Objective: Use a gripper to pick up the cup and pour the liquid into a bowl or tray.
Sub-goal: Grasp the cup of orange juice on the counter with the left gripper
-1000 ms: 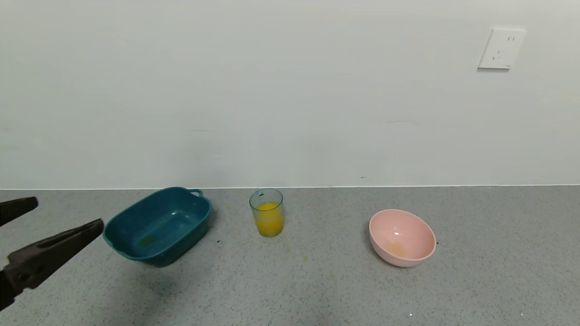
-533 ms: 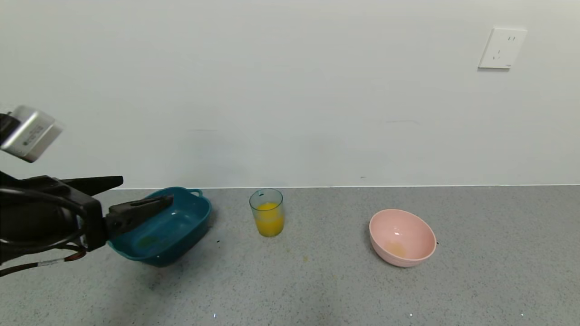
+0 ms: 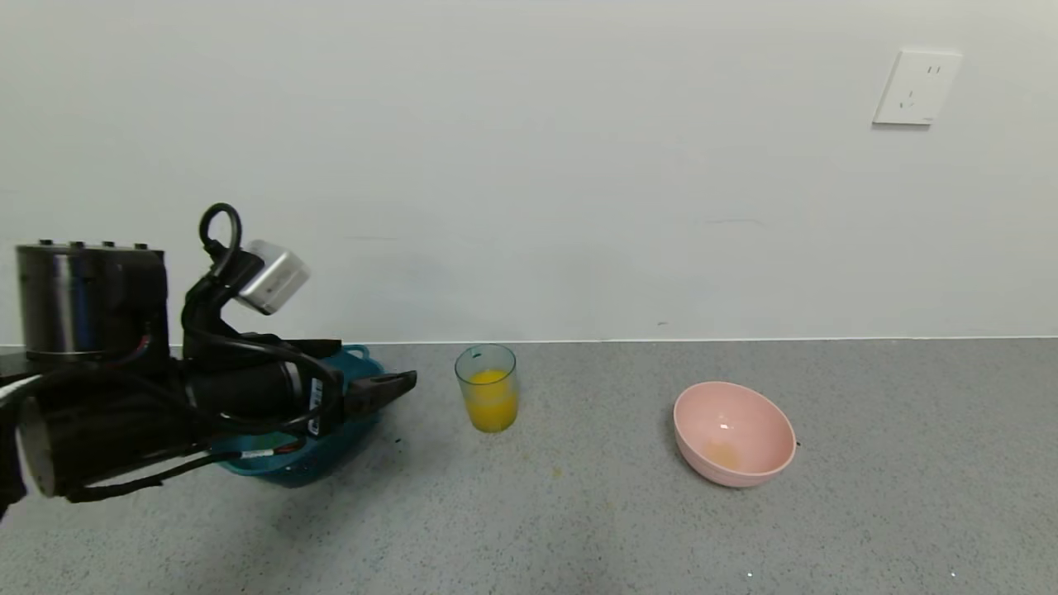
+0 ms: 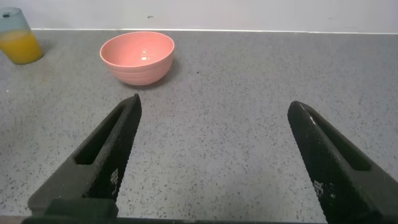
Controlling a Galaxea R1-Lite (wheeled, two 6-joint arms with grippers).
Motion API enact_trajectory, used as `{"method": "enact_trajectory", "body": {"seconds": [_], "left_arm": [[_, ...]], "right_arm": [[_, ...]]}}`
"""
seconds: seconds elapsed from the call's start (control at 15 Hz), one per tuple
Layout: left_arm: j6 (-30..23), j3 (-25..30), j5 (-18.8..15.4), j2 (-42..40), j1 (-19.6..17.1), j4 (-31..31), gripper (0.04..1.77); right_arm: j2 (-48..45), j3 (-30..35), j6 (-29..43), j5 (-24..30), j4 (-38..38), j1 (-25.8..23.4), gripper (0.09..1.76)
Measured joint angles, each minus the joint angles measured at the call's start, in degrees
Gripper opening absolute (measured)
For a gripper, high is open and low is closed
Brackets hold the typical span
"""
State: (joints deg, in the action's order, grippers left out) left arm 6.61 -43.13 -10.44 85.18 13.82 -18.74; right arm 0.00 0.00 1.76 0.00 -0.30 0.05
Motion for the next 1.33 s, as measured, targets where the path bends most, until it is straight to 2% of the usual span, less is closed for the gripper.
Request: {"method": "enact_trajectory", "body": {"seconds": [0.4, 1.0, 1.33], "left_arm": [[-0.1, 1.1, 2.3, 12.7, 2.6, -10.9, 1.72], [-0.4, 2.8, 2.5, 26.2, 4.9, -20.6, 1.72], [-2.4, 3.7, 3.0, 33.8, 5.4, -33.8, 1.72]], "right_arm": [[0.0, 0.0, 0.0, 0.0, 0.0, 0.0, 1.71], [0.0, 0.0, 0.0, 0.0, 0.0, 0.0, 1.71], [0.0, 0.0, 0.0, 0.0, 0.0, 0.0, 1.71]]}}
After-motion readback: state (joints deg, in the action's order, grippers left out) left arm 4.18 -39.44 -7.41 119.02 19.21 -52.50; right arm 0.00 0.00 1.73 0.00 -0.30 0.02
